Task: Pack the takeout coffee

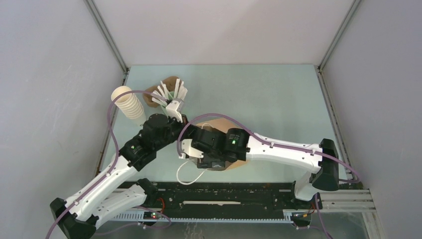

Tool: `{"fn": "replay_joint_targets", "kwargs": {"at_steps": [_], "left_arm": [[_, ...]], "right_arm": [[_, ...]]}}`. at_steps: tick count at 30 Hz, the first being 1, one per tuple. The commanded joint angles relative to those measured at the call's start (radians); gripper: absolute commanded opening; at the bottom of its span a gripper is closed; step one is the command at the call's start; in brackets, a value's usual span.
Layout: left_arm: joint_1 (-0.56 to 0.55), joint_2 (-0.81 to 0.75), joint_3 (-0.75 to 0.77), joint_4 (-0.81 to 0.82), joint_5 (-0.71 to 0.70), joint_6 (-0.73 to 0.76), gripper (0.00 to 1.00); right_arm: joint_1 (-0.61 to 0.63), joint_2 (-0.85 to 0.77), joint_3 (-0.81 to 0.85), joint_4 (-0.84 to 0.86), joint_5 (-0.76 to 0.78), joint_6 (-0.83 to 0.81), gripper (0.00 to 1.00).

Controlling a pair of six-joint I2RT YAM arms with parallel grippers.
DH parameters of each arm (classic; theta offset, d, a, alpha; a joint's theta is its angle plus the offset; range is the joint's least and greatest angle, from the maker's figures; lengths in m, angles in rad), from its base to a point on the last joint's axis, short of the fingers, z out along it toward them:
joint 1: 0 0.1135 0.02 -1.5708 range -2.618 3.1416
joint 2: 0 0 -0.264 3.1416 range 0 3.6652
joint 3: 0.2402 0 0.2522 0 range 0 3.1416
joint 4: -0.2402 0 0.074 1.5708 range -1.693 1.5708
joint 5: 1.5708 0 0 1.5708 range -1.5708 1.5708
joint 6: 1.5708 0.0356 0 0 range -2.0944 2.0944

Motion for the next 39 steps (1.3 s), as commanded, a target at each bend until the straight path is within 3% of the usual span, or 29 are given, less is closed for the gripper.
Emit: {"fn": "replay_joint_targets", "kwargs": {"at_steps": [1, 6, 11, 17, 26, 34, 39], "left_arm": [[-0.008, -0.026, 0.049, -0.062, -0.039, 0.034, 0.0], [-0.008, -0.024, 0.052, -0.062, -0.041, 0.035, 0.0], [-0.008, 0.0, 0.073, -0.067, -0.012, 0.006, 0.0], [-0.008, -0.005, 0.082, -0.08, -0.005, -0.018, 0.0], [-0.013, -0.044, 0.039, -0.058, 0.001, -0.048, 0.0], [-0.018, -0.049, 0.041, -0.05, 0.008, -0.043, 0.0], [-0.026, -0.031, 0.056, -0.041, 0.004, -0.034, 0.0]], "right_arm": [[-0.031, -0.065, 0.006, -0.051, -0.224, 0.102, 0.58], [-0.043, -0.093, 0.005, -0.077, -0.212, 0.155, 0.58], [-0.011, -0.041, 0.022, -0.068, 0.072, 0.19, 0.57], [0.028, -0.029, 0.01, -0.042, 0.273, 0.124, 0.59], [0.006, 0.029, 0.06, -0.004, 0.25, -0.012, 0.6], [-0.041, -0.043, -0.086, 0.028, 0.25, -0.078, 0.6], [-0.036, -0.071, -0.077, -0.023, 0.249, -0.059, 0.59]]}}
